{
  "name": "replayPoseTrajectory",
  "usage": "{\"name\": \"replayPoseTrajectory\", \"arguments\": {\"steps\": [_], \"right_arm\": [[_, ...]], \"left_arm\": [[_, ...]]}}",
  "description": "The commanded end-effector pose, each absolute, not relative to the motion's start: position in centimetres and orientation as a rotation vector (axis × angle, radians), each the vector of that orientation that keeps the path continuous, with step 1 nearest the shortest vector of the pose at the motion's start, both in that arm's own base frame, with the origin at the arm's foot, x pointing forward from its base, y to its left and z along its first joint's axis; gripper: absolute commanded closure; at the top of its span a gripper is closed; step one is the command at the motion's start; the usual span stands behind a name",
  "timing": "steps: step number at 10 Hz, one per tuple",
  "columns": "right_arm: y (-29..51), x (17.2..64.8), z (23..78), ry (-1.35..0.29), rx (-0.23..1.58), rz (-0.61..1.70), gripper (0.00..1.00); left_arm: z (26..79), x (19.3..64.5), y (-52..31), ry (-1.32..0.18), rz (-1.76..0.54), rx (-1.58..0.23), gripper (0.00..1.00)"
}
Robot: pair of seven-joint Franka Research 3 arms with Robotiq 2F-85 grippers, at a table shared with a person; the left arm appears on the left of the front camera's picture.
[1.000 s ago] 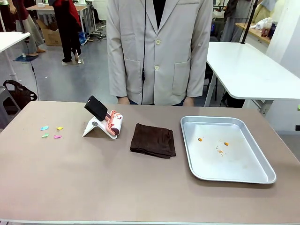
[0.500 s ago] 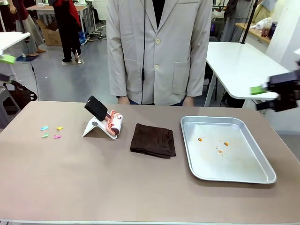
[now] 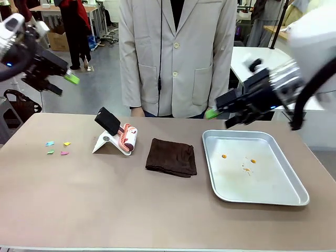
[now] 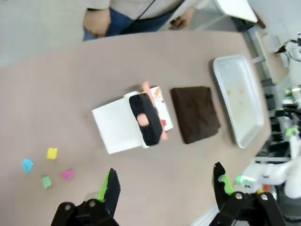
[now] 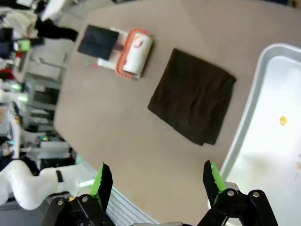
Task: Clean the surface of the table.
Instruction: Hold the Lint Roller with your left hand and the towel with your right hand.
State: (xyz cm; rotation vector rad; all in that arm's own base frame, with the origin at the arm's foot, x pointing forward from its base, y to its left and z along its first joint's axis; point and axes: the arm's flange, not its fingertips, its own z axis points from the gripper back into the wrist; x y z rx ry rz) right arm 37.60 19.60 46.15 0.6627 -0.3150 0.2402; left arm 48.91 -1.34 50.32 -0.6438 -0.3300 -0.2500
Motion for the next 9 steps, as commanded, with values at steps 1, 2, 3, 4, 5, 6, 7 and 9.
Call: {"name": "replayPoseTrajectory", "arguments": {"steps": [1, 2, 3, 4, 5, 6, 7, 9], "right_arm": [[22.4, 39.5, 44.6, -0.213, 0.609, 0.193, 0.0], [23.2, 39.6, 43.8, -0.209, 0.594, 0.185, 0.0], [23.3, 39.9, 43.3, -0.192, 0.581, 0.148, 0.0], [22.6, 40.2, 43.2, -0.181, 0.585, 0.103, 0.0], [23.3, 38.9, 42.2, -0.197, 0.594, 0.201, 0.0], [23.3, 38.9, 42.2, -0.197, 0.594, 0.201, 0.0], [23.3, 38.9, 42.2, -0.197, 0.594, 0.201, 0.0], [23.3, 39.2, 42.2, -0.179, 0.595, 0.182, 0.0]], "left_arm": [[48.6, 50.9, -3.3, -0.261, -0.248, -0.574, 0.0], [47.7, 51.4, -4.2, -0.262, -0.25, -0.587, 0.0], [46.9, 51.9, -5.1, -0.246, -0.256, -0.591, 0.0], [46.3, 52.2, -5.5, -0.24, -0.232, -0.585, 0.0], [46.4, 52.0, -4.7, -0.216, -0.212, -0.596, 0.0], [45.5, 51.7, -5.6, -0.242, -0.266, -0.594, 0.0], [45.5, 51.7, -5.6, -0.242, -0.266, -0.594, 0.0], [45.3, 51.9, -5.5, -0.233, -0.252, -0.597, 0.0]]}}
